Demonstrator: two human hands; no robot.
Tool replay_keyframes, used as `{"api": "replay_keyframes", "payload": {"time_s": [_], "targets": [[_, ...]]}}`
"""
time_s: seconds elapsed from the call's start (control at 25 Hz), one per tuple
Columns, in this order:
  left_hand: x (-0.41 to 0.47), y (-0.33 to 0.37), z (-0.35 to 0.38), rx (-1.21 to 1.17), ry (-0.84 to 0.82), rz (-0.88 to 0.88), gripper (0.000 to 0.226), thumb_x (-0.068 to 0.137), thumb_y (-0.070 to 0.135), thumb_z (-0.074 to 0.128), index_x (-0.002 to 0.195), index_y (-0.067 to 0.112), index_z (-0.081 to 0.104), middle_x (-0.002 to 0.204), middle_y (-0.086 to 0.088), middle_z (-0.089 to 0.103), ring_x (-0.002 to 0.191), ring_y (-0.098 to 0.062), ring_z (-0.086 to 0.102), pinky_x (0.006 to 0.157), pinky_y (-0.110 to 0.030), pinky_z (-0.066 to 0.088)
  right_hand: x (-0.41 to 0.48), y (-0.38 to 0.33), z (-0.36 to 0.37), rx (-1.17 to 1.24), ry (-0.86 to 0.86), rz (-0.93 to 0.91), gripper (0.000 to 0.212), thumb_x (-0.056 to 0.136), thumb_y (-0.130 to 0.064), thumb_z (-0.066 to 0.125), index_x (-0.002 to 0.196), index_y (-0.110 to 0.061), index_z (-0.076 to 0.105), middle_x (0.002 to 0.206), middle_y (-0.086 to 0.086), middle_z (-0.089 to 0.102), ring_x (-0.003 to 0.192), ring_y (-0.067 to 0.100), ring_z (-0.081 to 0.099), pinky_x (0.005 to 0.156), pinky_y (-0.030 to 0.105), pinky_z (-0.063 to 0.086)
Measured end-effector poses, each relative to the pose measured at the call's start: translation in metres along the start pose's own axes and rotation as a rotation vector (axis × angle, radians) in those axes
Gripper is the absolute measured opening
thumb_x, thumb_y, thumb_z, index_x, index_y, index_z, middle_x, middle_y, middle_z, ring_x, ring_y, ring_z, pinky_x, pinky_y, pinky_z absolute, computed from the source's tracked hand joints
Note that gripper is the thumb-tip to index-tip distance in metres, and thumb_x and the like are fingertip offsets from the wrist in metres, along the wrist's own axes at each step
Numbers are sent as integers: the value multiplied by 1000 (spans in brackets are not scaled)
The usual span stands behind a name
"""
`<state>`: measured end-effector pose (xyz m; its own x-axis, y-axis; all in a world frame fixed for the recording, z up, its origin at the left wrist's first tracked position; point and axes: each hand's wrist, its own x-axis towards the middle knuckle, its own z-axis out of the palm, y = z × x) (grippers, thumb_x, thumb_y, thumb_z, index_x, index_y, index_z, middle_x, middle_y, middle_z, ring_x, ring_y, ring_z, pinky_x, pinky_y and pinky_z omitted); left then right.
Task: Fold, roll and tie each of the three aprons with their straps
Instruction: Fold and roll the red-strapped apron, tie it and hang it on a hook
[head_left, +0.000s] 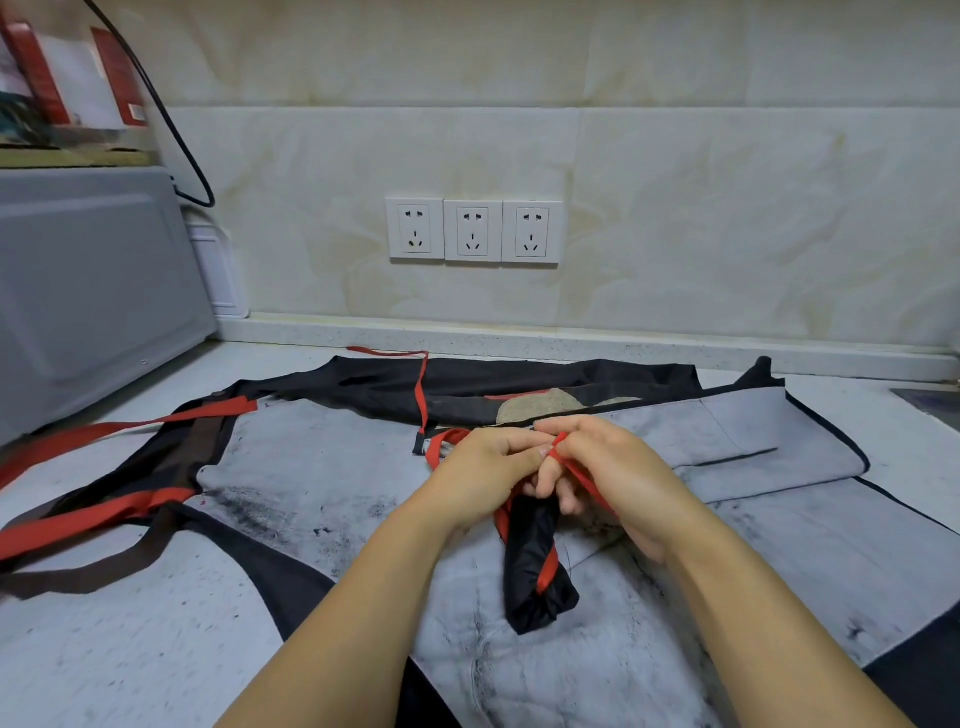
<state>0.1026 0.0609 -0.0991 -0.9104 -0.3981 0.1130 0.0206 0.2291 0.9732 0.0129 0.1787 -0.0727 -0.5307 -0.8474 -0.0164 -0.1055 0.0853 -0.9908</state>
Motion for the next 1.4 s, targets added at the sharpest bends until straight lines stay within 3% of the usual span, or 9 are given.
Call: {"api": "replay_keyframes", "payload": {"time_s": [0.2,0.44,0.6,0.72,0.88,1.0,1.16,1.28,1.4], "targets": [[-9,7,-7,-7,-161,38,14,91,-3,56,96,-3,69,83,-8,71,85,-11,66,88,-24,48,0,2,-5,-99,-25,-22,26,93,-9,42,111,-11,61,63,10,66,54,16,51,66,29,44],[0,-2,-1,109,13,22,14,94,16,62,90,10,74,82,0,70,76,-8,60,83,-31,51,3,6,-11,-186,112,-55,16,97,-18,54,96,-13,69,50,1,58,46,11,49,56,21,46],[2,1,0,9,73,-78,30,99,26,53,91,4,72,75,5,68,69,-7,56,76,-25,46,4,8,-15,-186,199,-82,11,92,-19,63,87,-12,70,65,-4,68,56,4,60,51,12,43],[2,1,-2,-3,94,-104,30,97,30,54,91,10,76,80,1,73,72,-7,59,82,-26,45,3,9,-14,-195,204,-114,9,89,-20,67,84,-15,72,79,-1,73,78,14,69,67,24,54],[1,6,-2,-69,104,-178,26,96,26,55,88,15,77,85,1,76,68,-4,58,71,-20,42,4,9,-13,-293,265,-157,13,92,-20,62,80,-18,67,80,-3,72,79,15,69,75,30,56],[1,9,-8,-183,147,-314,21,94,26,56,91,18,75,86,0,76,65,-3,59,61,-19,35,6,11,-13,-372,181,-131,14,96,-27,56,84,-23,61,91,-5,71,87,13,68,84,37,55],[0,3,-14,-303,62,-275,11,87,12,67,86,14,77,83,-1,73,71,-8,60,70,-21,39,1,9,-19,-461,-36,-61,12,93,-26,60,85,-17,61,107,-10,70,97,4,64,91,30,51],[-2,2,-14,-137,48,-124,20,79,-3,72,80,17,76,81,0,73,76,-9,65,77,-20,48,-2,6,-20,-358,-31,-33,8,88,-17,66,81,-12,65,100,-5,73,87,6,67,79,20,51],[-2,4,-5,276,202,58,29,75,-4,70,71,25,71,68,10,64,58,1,52,63,-15,42,1,6,-16,-215,73,-9,9,92,-7,57,93,-11,65,80,8,70,63,9,63,63,22,51]]}}
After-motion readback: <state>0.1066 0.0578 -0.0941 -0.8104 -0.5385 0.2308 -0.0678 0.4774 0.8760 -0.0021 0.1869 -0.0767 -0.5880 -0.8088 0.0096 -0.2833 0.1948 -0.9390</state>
